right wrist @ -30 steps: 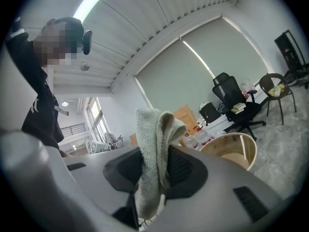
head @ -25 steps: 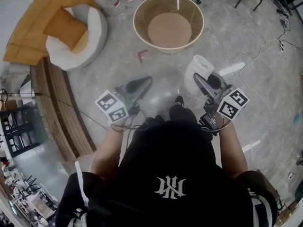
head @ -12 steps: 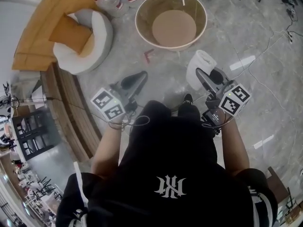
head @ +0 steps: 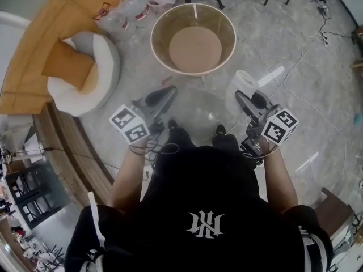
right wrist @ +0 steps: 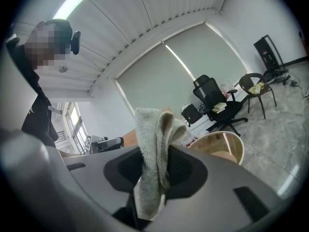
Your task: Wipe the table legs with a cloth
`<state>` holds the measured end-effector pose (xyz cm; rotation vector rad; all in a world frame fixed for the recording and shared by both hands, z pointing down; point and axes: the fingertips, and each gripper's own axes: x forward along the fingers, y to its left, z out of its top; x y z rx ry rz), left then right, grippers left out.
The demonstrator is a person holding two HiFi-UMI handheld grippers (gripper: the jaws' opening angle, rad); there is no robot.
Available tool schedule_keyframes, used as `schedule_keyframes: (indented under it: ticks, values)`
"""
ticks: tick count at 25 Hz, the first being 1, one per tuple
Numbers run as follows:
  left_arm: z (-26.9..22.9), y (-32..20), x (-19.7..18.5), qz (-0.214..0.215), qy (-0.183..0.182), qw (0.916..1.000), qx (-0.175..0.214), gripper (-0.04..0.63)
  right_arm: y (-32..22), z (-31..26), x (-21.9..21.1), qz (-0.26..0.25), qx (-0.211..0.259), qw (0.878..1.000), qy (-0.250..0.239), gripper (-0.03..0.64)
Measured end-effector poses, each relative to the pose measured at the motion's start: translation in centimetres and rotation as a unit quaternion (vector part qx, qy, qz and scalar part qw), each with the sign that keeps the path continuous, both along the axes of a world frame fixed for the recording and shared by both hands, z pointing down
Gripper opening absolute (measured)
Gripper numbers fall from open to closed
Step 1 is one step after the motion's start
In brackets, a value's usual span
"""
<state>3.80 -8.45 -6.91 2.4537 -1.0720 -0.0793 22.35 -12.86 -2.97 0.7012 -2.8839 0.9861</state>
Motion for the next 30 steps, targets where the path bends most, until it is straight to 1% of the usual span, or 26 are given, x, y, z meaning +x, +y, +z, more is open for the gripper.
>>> schedule_keyframes:
  ticks: [3,6,9,12,14,18,21,23,26,30]
  values:
    - [-0.2,0.0,-4.3,0.030,-0.011,0.9994,0.011,0.005,0.1,-0.3,-3.8,0.033,-0.008,0.999,0.009,0.103]
    - [-0.1,0.3,-9.7,0.052,-0.014,0.9985,0.007,0.005,0.1,-0.9,-8.4,0.063,-0.010,0.998,0.014,0.103]
    - [1.0,0.7,-14.4,0.075,0.006,0.9971,-0.007,0.005,0.2,-1.0,-12.2,0.094,-0.014,0.995,0.022,0.103]
    - [3.7,0.8,-16.8,0.105,0.024,0.9935,-0.035,0.005,0.9,-0.4,-14.2,0.124,-0.017,0.992,0.029,0.103]
    - [5.1,0.7,-16.9,0.129,0.031,0.9900,-0.048,0.005,1.8,0.0,-14.3,0.135,-0.013,0.990,0.036,0.103]
    - [7.1,0.8,-14.9,0.170,0.039,0.9829,-0.060,0.005,2.9,0.9,-12.6,0.132,0.014,0.989,0.063,0.103]
    - [8.9,1.3,-13.4,0.187,0.036,0.9794,-0.067,0.005,2.5,0.8,-11.1,0.123,0.070,0.986,0.091,0.103]
    - [10.1,1.6,-12.5,0.194,0.028,0.9779,-0.073,0.005,1.2,0.3,-10.0,0.119,0.110,0.982,0.098,0.103]
    - [11.8,1.7,-11.4,0.194,0.006,0.9777,-0.081,0.005,-1.2,0.1,-7.2,0.123,0.143,0.979,0.080,0.103]
    - [13.1,1.0,-9.8,0.180,-0.018,0.9813,-0.067,0.005,-3.6,-0.8,-0.8,0.147,0.175,0.973,0.045,0.102]
